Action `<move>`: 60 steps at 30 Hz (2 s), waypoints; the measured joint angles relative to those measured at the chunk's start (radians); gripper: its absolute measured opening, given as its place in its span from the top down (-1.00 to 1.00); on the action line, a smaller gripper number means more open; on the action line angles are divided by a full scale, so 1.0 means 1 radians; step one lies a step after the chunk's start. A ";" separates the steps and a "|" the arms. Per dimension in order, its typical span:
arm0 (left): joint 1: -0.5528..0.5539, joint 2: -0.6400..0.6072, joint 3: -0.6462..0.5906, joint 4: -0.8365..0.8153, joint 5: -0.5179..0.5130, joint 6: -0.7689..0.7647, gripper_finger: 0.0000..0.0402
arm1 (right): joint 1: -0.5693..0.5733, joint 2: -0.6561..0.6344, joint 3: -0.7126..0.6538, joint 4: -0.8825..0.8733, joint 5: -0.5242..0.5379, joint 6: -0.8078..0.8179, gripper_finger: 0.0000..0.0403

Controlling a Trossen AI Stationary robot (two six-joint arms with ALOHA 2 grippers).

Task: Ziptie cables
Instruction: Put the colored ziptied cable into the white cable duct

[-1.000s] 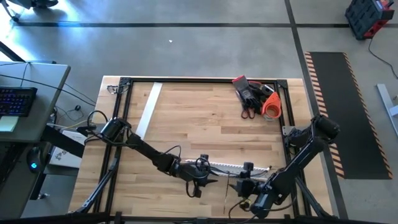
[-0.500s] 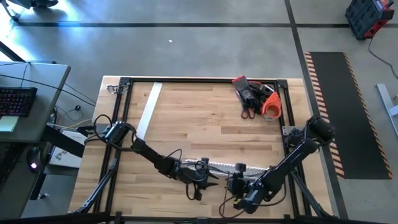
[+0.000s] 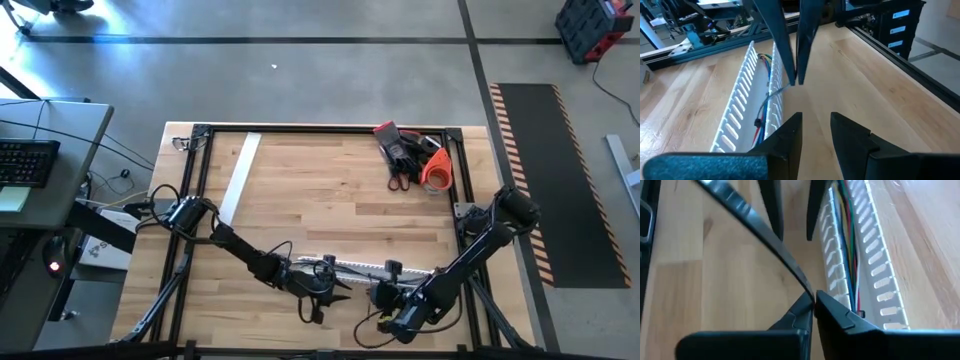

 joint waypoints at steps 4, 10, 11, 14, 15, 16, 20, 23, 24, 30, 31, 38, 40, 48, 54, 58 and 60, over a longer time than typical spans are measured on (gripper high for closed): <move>0.001 0.000 0.000 0.001 -0.051 0.002 0.57 | 0.000 0.000 0.000 0.000 0.094 0.131 1.00; 0.001 0.000 0.000 0.001 -0.090 0.003 0.57 | 0.002 0.000 0.000 -0.003 0.164 0.305 1.00; 0.001 0.000 0.000 0.002 -0.096 0.003 0.57 | 0.003 0.000 0.000 -0.007 0.168 0.335 1.00; 0.001 0.000 0.000 0.001 -0.101 0.003 0.57 | 0.009 0.000 0.000 -0.022 0.173 0.406 1.00; 0.001 0.000 0.000 0.000 -0.105 0.003 0.57 | 0.013 0.000 0.000 -0.029 0.174 0.429 1.00; 0.000 0.000 0.000 0.001 -0.113 0.002 0.57 | 0.017 0.000 0.000 -0.036 0.176 0.454 1.00; 0.001 0.000 0.000 0.001 -0.154 0.003 0.57 | 0.039 0.001 0.000 -0.043 0.211 0.527 1.00; 0.002 0.000 0.000 0.002 -0.153 0.003 0.57 | 0.054 0.016 0.000 -0.045 0.230 0.578 1.00; 0.003 0.000 0.000 0.002 -0.153 0.003 0.57 | 0.057 0.024 0.000 -0.045 0.230 0.594 1.00; 0.003 0.020 0.000 0.048 -0.151 0.037 0.57 | 0.071 0.086 0.000 -0.039 0.257 0.683 1.00; 0.004 0.024 0.000 0.049 -0.150 0.038 0.57 | 0.072 0.091 0.000 -0.037 0.257 0.693 1.00; 0.014 0.053 0.013 0.054 -0.148 0.037 0.57 | 0.088 0.108 0.000 -0.044 0.267 0.731 1.00; 0.015 0.066 0.031 0.055 -0.139 0.047 0.57 | 0.091 0.108 0.000 -0.046 0.263 0.748 1.00; 0.029 0.139 0.154 0.039 -0.090 0.138 0.57 | 0.113 0.108 0.000 -0.112 0.276 0.811 1.00; 0.057 0.165 0.219 -0.057 -0.105 0.139 0.57 | 0.139 0.108 0.000 -0.143 0.351 0.890 1.00; 0.076 0.165 0.227 -0.081 -0.100 0.106 0.57 | 0.145 0.108 0.000 -0.130 0.404 0.912 1.00; 0.080 0.165 0.227 -0.076 -0.078 0.106 0.57 | 0.145 0.108 0.000 -0.121 0.425 0.910 1.00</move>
